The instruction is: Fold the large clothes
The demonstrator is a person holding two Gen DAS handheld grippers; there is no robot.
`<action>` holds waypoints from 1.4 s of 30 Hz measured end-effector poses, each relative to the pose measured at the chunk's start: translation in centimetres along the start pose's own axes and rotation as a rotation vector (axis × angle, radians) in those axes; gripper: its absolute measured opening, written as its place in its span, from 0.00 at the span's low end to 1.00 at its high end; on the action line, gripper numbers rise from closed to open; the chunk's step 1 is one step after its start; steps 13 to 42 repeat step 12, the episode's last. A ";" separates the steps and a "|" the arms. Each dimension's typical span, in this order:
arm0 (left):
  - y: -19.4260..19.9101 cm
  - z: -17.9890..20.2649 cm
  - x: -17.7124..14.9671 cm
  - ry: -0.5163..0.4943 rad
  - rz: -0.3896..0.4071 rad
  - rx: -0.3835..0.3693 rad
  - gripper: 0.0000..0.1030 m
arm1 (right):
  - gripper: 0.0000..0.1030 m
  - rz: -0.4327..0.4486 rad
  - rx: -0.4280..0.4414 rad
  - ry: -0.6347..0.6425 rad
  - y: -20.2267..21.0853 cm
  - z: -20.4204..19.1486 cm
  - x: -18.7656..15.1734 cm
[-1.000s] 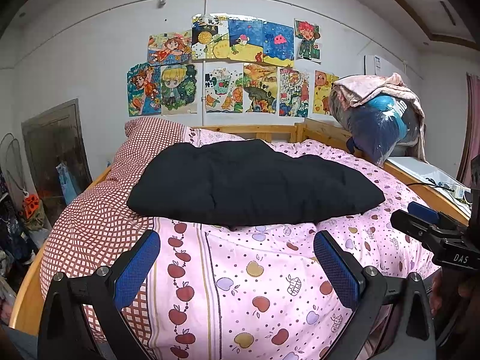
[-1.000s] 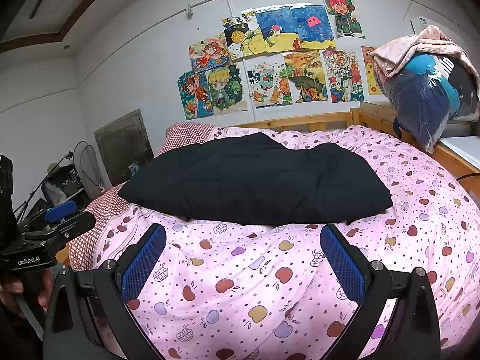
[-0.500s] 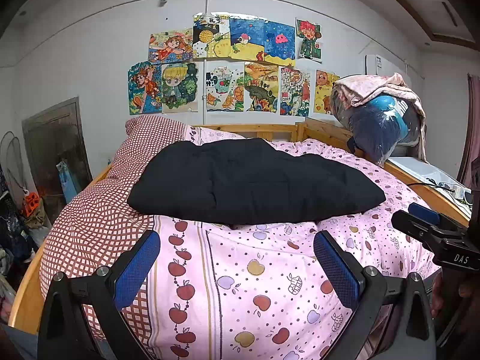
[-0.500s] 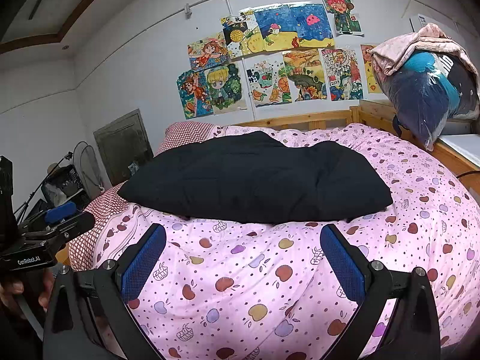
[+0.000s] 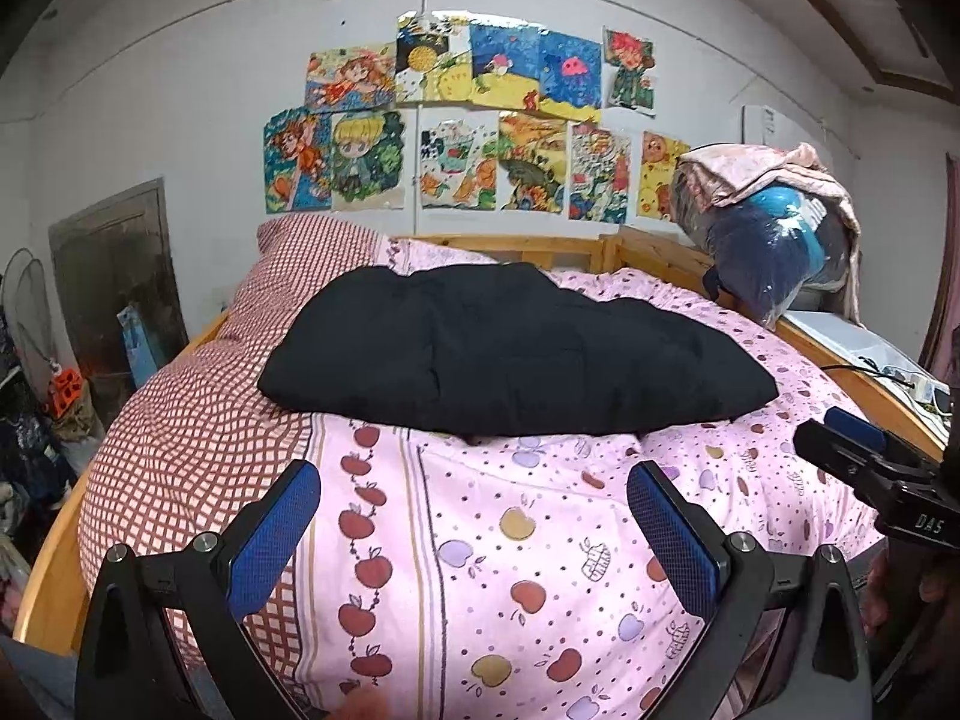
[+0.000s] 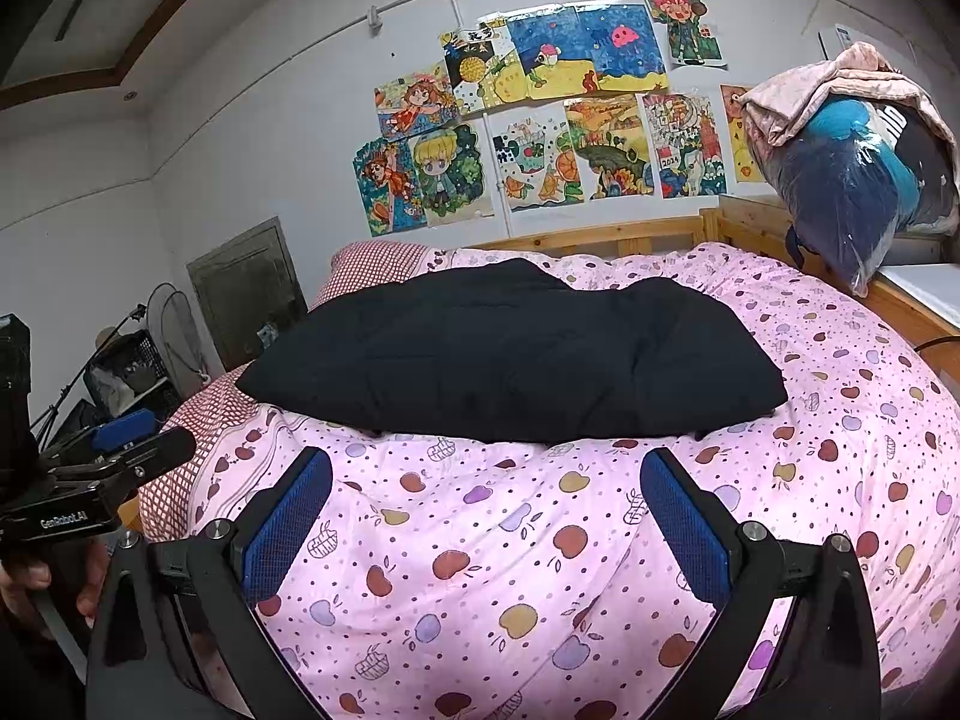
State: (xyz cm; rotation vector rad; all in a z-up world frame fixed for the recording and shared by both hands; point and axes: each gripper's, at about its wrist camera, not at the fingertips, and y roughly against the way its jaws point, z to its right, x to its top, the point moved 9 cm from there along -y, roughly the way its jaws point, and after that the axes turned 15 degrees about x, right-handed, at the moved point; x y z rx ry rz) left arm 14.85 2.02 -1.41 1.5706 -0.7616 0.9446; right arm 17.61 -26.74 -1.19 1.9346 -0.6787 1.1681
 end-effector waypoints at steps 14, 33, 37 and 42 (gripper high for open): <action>0.6 0.0 0.3 -0.012 0.037 0.026 1.00 | 0.98 -0.001 -0.001 -0.003 -0.1 -0.1 -0.1; 0.6 0.0 0.3 -0.012 0.037 0.026 1.00 | 0.98 -0.001 -0.001 -0.003 -0.1 -0.1 -0.1; 0.6 0.0 0.3 -0.012 0.037 0.026 1.00 | 0.98 -0.001 -0.001 -0.003 -0.1 -0.1 -0.1; 0.6 0.0 0.3 -0.012 0.037 0.026 1.00 | 0.98 -0.001 -0.001 -0.003 -0.1 -0.1 -0.1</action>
